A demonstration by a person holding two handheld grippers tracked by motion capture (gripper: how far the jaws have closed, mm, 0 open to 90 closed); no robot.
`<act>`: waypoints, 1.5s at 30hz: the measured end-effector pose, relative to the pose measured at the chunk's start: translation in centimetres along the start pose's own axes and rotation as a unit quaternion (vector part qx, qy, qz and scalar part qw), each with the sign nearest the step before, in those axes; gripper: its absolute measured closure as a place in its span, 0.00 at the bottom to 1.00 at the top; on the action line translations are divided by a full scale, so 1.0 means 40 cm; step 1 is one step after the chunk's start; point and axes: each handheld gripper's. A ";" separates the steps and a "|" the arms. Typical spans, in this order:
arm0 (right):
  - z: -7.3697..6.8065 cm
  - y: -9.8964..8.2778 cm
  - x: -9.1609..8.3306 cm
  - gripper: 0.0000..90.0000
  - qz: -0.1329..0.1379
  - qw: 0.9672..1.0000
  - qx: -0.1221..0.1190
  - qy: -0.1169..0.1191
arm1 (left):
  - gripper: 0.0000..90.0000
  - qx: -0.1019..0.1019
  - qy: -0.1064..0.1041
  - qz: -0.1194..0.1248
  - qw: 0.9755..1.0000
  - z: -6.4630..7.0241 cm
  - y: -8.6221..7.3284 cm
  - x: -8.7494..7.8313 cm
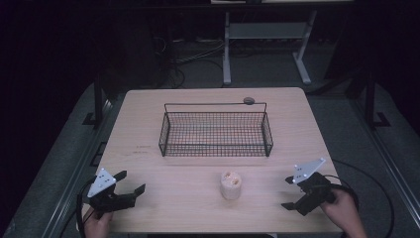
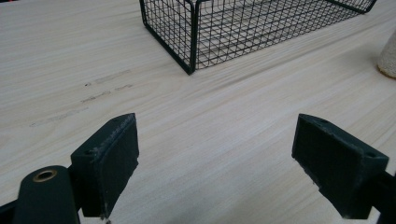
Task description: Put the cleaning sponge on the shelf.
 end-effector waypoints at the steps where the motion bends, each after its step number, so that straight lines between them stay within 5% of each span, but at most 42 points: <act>1: 0.000 0.002 0.001 0.16 -0.002 1.000 -0.004 0.002 | 0.15 -0.001 -0.001 0.001 1.000 0.000 0.000 0.000; 15: 0.005 0.072 0.016 0.16 -0.029 0.999 -0.034 0.030 | 0.16 0.000 -0.002 0.000 1.000 0.003 0.001 0.005; 21: 0.005 0.107 0.012 0.16 -0.021 0.998 -0.037 0.038 | 0.16 -0.001 -0.001 0.002 1.000 0.001 0.001 0.002; 45: 0.006 0.181 0.037 0.16 -0.056 0.996 -0.055 0.045 | 0.15 -0.002 0.000 0.005 1.000 -0.001 0.001 -0.003</act>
Point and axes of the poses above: each handheld gripper's, and its own axes: x roughly forward along the jaws, y roughly out of its top, z roughly to its right, and after that the axes turned 2 degrees about -y, right-handed
